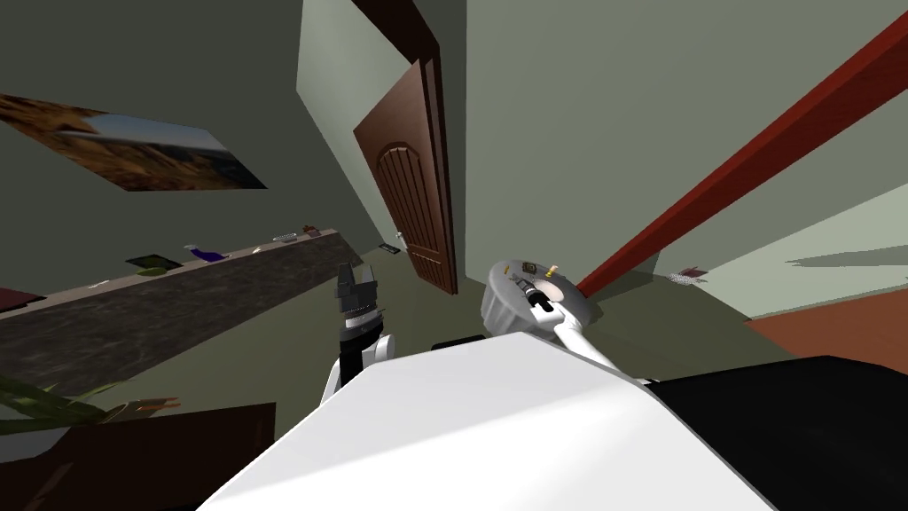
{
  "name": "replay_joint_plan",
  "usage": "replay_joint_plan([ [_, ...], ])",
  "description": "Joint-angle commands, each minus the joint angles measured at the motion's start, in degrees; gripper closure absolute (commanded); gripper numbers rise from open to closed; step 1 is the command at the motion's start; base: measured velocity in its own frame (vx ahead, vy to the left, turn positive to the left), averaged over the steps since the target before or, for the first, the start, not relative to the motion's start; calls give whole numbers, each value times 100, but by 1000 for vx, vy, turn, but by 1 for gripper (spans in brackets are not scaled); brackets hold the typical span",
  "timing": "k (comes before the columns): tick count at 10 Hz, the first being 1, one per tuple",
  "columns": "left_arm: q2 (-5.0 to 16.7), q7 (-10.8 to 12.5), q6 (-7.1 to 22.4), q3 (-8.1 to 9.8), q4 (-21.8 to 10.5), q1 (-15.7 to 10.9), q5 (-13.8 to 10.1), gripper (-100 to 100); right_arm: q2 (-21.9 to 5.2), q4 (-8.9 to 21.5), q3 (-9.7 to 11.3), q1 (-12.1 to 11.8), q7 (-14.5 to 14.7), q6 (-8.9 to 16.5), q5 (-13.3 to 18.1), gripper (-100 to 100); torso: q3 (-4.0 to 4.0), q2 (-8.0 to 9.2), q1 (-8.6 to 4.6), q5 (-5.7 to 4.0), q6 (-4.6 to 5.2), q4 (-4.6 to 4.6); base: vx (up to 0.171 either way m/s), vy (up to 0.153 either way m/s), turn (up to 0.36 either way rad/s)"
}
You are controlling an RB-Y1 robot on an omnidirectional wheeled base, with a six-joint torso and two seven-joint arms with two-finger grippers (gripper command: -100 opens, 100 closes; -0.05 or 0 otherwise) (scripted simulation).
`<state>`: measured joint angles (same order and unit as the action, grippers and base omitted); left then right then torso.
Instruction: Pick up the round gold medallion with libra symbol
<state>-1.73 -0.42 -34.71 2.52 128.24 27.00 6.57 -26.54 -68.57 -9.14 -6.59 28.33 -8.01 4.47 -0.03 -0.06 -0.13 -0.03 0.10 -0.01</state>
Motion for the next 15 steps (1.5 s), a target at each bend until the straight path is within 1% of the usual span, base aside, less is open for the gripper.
replay_joint_plan([
  [1,0,0,0,0,0,0,0,0,-77,286,17,168,108,142,47,-100,0,0,0,0,0,0,-9,-3,295],
  [2,0,0,0,-1,0,-1,0,0,-77,441,17,168,108,142,47,-100,0,-1,0,0,-8,1,-8,-17,137],
  [3,0,0,0,0,0,0,0,0,-182,694,47,305,185,313,79,-100,-1,-1,-4,0,0,0,-9,-18,189],
  [4,0,0,0,0,0,-1,0,0,-182,804,47,305,185,313,79,-100,0,0,-6,-1,-4,0,-7,-16,131],
  [5,0,0,0,0,0,0,0,0,-285,1008,80,440,256,483,110,-100,0,1,-6,-1,1,0,-7,-18,229],
  [6,0,0,0,0,0,-1,0,0,-285,1162,80,440,256,483,110,-100,0,-1,-7,-1,-5,0,-5,-21,121],
  [8,0,0,0,0,0,-1,0,0,-483,1676,157,705,382,806,169,-100,-1,-3,-7,-1,-4,0,-5,-25,269],
  [9,0,0,0,0,0,-1,0,0,-483,1824,157,705,382,820,169,-100,-1,-3,-11,-1,-4,0,-2,-31,144],
  [10,0,0,0,0,0,0,0,0,-577,2023,201,834,436,984,196,-100,-2,-3,-10,-3,2,-1,1,-18,188],
  [11,0,0,0,0,0,0,0,0,-577,2060,201,834,436,984,196,-100,-2,-3,-7,-1,-1,0,0,-17,97],
  [12,0,0,0,0,0,0,0,0,-577,2180,201,834,436,984,196,-100,-2,-4,-6,-1,2,-1,0,-8,-21],
  [13,0,0,0,1,0,1,0,0,-667,2367,247,958,485,1145,221,-100,-2,-3,-2,-1,4,-1,-1,-8,168],
  [14,0,0,0,0,0,0,0,0,-667,2497,247,958,485,1145,221,-100,-2,-4,-2,0,-2,0,2,-18,132],
  [15,0,0,0,0,0,0,0,0,-667,2497,247,958,485,1145,221,-100,-2,-4,-4,-1,2,-1,2,-11,-2],
])
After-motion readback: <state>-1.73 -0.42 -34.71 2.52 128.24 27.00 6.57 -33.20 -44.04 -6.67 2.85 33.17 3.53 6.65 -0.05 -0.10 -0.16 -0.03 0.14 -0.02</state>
